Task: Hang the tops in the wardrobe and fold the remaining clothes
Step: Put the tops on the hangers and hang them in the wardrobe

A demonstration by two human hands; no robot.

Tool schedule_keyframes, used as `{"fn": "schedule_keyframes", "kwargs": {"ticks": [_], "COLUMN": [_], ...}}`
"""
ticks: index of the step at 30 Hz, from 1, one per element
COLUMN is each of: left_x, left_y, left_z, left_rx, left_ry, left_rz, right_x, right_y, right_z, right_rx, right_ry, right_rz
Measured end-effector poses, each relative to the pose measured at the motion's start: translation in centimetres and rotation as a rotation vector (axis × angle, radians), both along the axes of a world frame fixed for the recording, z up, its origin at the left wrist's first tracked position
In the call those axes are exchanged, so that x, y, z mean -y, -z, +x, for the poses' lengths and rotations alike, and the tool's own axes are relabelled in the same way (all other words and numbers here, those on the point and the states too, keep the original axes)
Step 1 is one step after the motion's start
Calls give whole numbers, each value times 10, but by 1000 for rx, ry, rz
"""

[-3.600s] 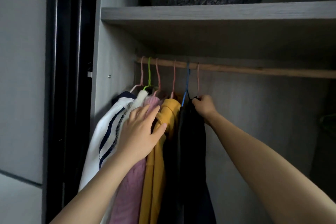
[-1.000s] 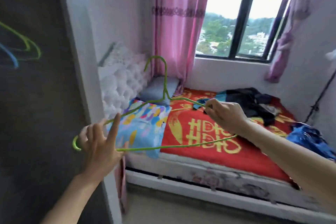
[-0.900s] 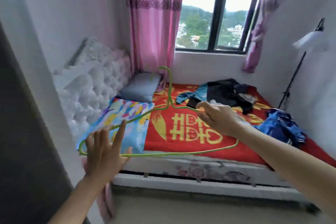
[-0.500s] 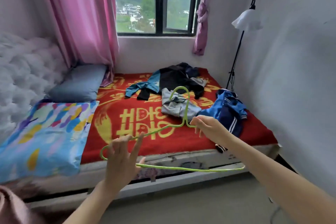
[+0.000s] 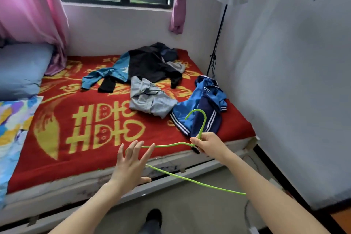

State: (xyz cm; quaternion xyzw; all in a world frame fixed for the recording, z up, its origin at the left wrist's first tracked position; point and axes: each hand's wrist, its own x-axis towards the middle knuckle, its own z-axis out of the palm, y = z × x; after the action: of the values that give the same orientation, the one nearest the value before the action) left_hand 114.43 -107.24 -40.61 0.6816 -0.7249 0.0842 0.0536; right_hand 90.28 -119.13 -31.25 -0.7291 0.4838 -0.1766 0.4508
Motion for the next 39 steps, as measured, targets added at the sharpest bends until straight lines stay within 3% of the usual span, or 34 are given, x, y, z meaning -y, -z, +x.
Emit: {"fn": "schedule_keyframes", "kwargs": {"ticks": [4,14,30,39], "left_x": [75,286,449,569], "left_y": [11,45,50,57], "left_z": [14,53,23,-28], "left_rx": [-152,-513,-594,-637], "left_ry": [-64,-317,-302,-460], "left_rz": [30,101,208,294], "right_x": [71,259,431,594], "right_y": [19,32,89,146], "right_z": [-14,-54,-77,-98], "right_rx": [-78,-151,131,-42], "right_ry": [135,535,850,842], "right_rz": [-28,114,249,224]}}
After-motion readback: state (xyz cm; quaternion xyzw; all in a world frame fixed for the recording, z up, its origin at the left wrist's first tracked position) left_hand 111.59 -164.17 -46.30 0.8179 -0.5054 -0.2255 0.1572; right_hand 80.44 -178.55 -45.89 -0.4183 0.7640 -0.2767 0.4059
